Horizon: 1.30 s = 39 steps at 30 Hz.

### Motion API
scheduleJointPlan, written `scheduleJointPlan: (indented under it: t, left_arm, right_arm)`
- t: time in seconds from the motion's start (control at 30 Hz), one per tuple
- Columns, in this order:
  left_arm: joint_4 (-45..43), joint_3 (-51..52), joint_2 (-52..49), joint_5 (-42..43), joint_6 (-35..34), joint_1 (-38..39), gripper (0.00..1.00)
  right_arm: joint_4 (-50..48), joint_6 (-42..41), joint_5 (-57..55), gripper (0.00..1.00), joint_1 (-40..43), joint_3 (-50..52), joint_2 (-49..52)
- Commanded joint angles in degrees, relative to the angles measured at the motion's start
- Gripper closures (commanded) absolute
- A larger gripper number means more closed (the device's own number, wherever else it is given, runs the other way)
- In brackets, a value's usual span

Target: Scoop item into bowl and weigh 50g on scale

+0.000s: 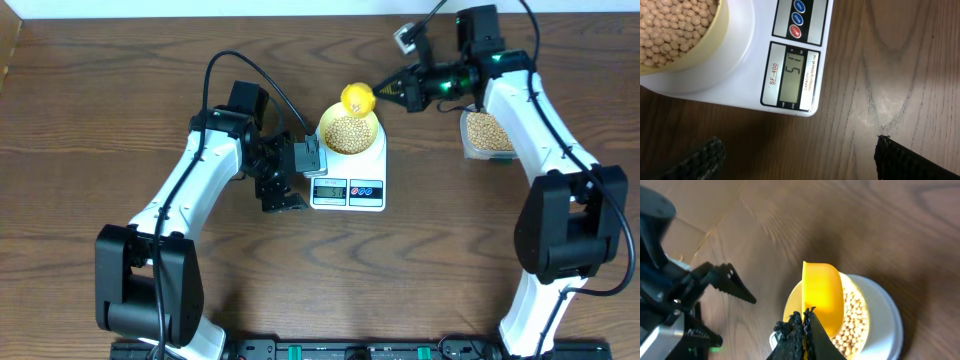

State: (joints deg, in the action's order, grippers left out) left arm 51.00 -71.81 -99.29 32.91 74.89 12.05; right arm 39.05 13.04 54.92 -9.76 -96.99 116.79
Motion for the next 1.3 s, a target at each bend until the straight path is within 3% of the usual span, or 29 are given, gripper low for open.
scheduleJointPlan:
  t: [0.0,0.4,0.83,1.27]
  left_arm:
    - [0.28,0.13,-0.37,0.94,0.52,-0.26,0.03]
    - [0.28,0.13,-0.37,0.94,0.52,-0.24,0.02]
    - [0.28,0.13,-0.37,0.94,0.52,-0.24,0.02]
    - [0.31,0.13,-0.37,0.94,0.52,-0.24,0.03]
  right_arm:
    - [1.99,6.99,-7.04,0.99,-2.6,0.26,0.46]
    - [3.45,14.14,-35.69,0.99,-9.92,0.26,0.48]
    - [8.2,12.26,-30.97,0.99,-12.37,0.26,0.5]
    - [8.68,7.26,-17.92,0.99,-7.61,0.26,0.5]
